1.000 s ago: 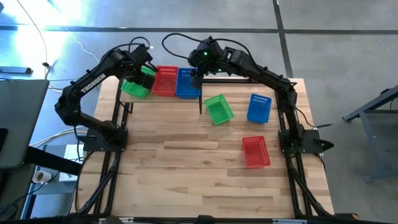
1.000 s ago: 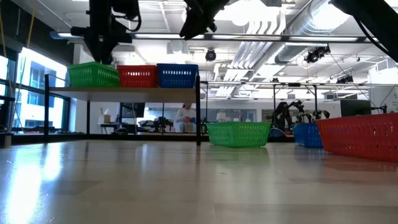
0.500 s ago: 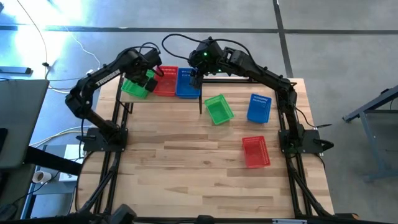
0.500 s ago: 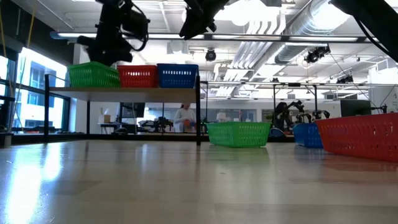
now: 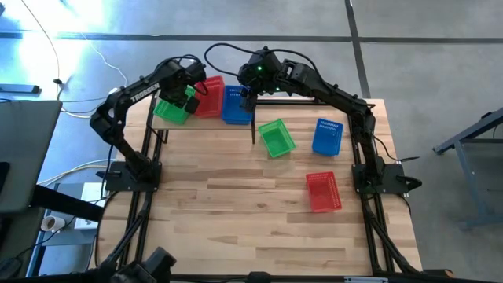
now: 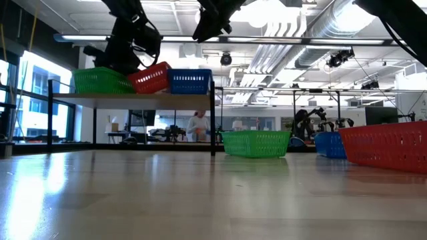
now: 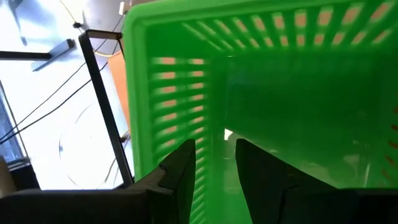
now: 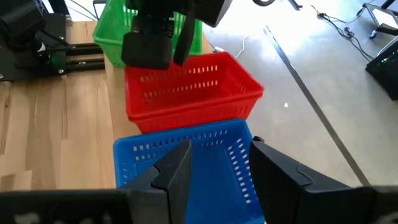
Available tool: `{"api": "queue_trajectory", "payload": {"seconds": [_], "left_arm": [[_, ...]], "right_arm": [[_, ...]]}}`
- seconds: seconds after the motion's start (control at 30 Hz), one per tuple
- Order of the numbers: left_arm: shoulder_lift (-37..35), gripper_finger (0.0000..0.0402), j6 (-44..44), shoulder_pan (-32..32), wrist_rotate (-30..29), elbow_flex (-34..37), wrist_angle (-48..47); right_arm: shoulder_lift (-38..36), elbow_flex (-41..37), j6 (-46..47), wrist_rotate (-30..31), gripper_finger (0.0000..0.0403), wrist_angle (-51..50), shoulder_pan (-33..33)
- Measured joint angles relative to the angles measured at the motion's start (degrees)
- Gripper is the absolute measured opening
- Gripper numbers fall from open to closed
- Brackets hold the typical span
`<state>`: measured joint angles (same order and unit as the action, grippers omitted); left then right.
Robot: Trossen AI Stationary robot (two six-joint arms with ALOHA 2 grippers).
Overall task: Stack baskets on shelf by color
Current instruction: Stack the bottom green basket on top of the green basket on the shelf
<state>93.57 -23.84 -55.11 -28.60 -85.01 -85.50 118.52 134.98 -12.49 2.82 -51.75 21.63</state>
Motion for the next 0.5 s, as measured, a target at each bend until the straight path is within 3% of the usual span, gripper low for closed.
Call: {"api": "queue_trajectory", "payload": {"seconds": [0.5], "left_arm": [[-1.84, 0.0105, -0.64, 0.0, 1.2, -0.01, -0.29]], "right_arm": [[0.0, 0.0, -1.49, -0.01, 0.0146, 0.02, 0.0]]}}
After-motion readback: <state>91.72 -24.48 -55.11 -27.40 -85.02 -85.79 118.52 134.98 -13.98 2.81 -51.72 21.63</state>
